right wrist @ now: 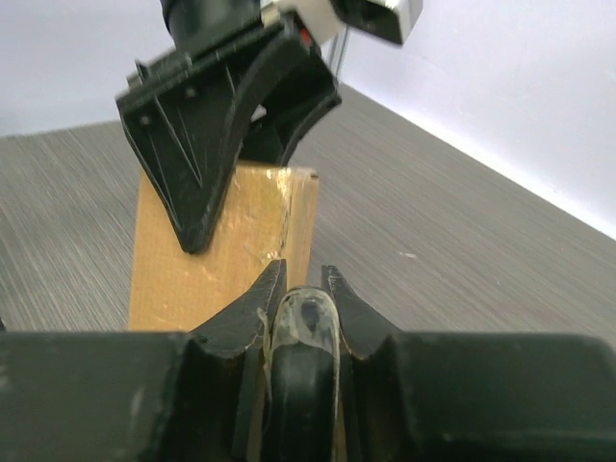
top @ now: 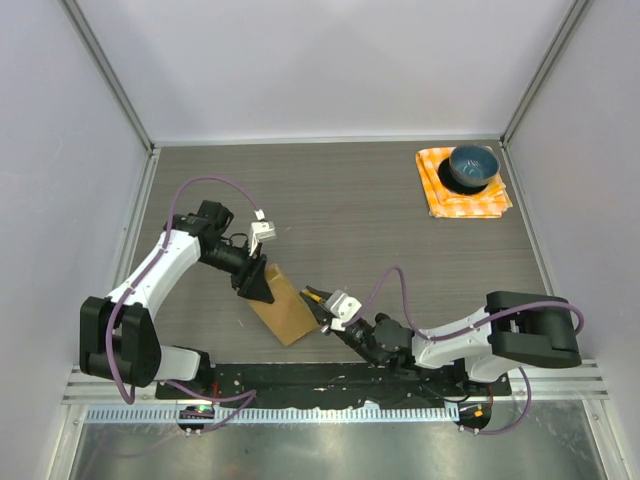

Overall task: Unpack the express box
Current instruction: Cut the express box at the center of the board.

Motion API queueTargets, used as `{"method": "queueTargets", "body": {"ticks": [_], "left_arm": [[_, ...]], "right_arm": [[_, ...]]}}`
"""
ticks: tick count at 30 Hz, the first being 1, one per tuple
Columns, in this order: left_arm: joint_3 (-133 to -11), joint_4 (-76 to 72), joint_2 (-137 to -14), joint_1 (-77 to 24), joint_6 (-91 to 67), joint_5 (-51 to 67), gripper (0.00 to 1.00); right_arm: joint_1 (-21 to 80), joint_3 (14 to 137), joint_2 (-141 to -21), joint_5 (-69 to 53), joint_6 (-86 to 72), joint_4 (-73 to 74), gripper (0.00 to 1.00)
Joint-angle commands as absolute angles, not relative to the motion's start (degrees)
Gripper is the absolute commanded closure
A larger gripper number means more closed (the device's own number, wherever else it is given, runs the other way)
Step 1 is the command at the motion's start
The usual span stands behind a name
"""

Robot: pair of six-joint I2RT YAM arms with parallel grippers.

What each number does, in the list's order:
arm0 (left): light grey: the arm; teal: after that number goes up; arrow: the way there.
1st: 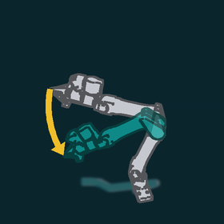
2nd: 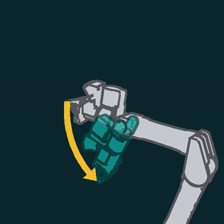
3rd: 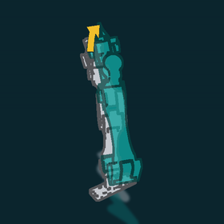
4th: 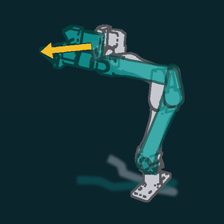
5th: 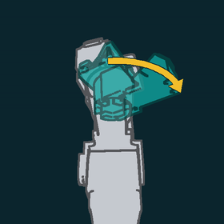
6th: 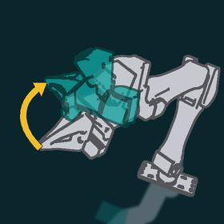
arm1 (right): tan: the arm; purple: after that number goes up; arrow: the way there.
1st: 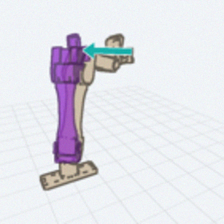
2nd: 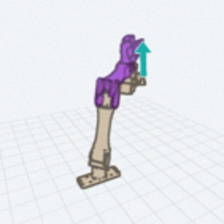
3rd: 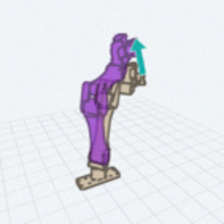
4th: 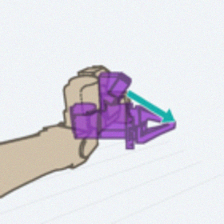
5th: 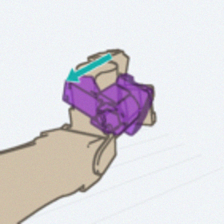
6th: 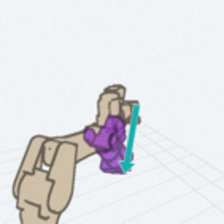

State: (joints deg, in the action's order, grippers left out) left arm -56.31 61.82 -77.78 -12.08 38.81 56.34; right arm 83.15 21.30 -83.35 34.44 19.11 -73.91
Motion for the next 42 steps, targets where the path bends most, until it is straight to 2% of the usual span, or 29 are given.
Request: {"method": "queueTargets", "body": {"ticks": [1,15,42], "left_arm": [[-55.9,60.7,-77.4,-11.8,40.2,53.3,0.75],[-55.5,60.7,-77.0,-11.8,40.9,52.9,0.75],[-55.5,62.2,-76.9,-11.8,42.9,53.7,0.75]], "right_arm": [[83.8,21.6,-77.8,32.3,19.0,-84.9,0.99],[83.8,23.9,-82.9,31.2,19.2,-89.0,0.99],[83.5,26.1,-84.2,29.5,23.4,-91.8,0.99]]}}
